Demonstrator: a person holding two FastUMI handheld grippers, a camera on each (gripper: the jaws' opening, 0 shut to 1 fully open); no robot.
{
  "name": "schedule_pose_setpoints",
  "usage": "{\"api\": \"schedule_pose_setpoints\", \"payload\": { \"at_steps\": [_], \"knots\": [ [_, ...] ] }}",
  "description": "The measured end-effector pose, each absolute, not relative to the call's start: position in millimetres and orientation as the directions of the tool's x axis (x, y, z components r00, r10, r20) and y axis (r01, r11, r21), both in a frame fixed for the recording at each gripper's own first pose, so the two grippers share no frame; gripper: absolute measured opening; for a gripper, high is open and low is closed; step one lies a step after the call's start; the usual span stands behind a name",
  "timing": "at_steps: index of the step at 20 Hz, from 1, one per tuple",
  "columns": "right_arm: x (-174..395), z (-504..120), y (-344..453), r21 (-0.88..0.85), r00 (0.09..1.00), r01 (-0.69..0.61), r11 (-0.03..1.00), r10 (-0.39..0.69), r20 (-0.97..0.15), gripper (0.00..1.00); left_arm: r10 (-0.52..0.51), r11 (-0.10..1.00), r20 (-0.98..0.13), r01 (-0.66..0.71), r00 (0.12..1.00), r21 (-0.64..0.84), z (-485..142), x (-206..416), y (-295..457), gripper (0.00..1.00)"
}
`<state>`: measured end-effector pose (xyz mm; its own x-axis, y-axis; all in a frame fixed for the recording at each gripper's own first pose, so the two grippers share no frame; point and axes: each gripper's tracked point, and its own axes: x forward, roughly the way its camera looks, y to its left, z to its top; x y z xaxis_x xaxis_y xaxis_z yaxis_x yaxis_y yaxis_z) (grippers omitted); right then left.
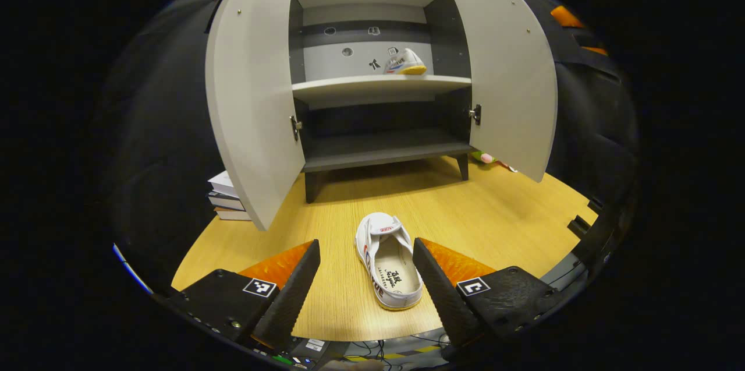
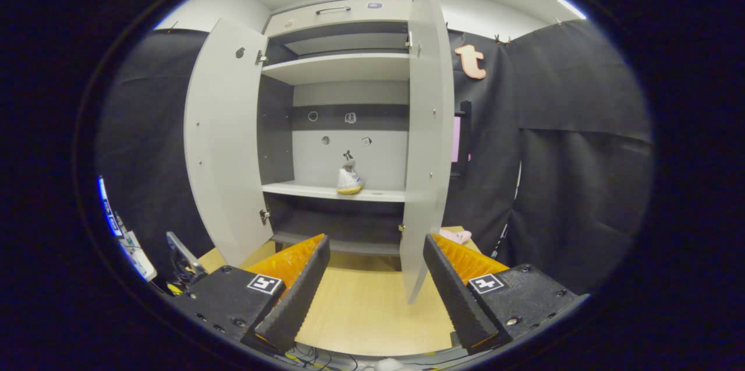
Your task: Grab one shoe with the right hand and put it into the shoe cabinet, grab the other shoe with the left hand and put it into the shoe cabinet; then close the right door with the right hand and the left door with the left hand.
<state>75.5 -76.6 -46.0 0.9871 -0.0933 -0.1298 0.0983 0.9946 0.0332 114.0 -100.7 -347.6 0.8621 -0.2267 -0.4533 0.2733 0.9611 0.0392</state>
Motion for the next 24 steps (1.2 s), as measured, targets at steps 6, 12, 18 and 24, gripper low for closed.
{"api": "schedule_pose_setpoints", "payload": {
  "at_steps": [6,12,18,24],
  "knots": [
    [88,-64,-81,0.015,0.977,0.074,0.997,-0.069,-0.2,0.99,-0.184,0.96,-0.554,0.27,0.812,0.077,-431,160,-102,0.96],
    [104,-81,-86,0.024,0.966,0.062,0.998,-0.054,-0.252,1.0,-0.206,0.961,-0.583,0.274,0.786,0.03,-454,205,-120,0.8],
    [116,-89,-86,0.025,0.965,0.048,0.999,-0.04,-0.261,0.99,-0.177,0.961,-0.592,0.268,0.787,0.068,-465,235,-119,0.39],
    [122,-87,-79,0.035,0.967,0.024,0.999,-0.015,-0.253,0.99,-0.126,0.982,-0.613,0.184,0.78,0.033,-447,231,-103,0.15]
  ]
}}
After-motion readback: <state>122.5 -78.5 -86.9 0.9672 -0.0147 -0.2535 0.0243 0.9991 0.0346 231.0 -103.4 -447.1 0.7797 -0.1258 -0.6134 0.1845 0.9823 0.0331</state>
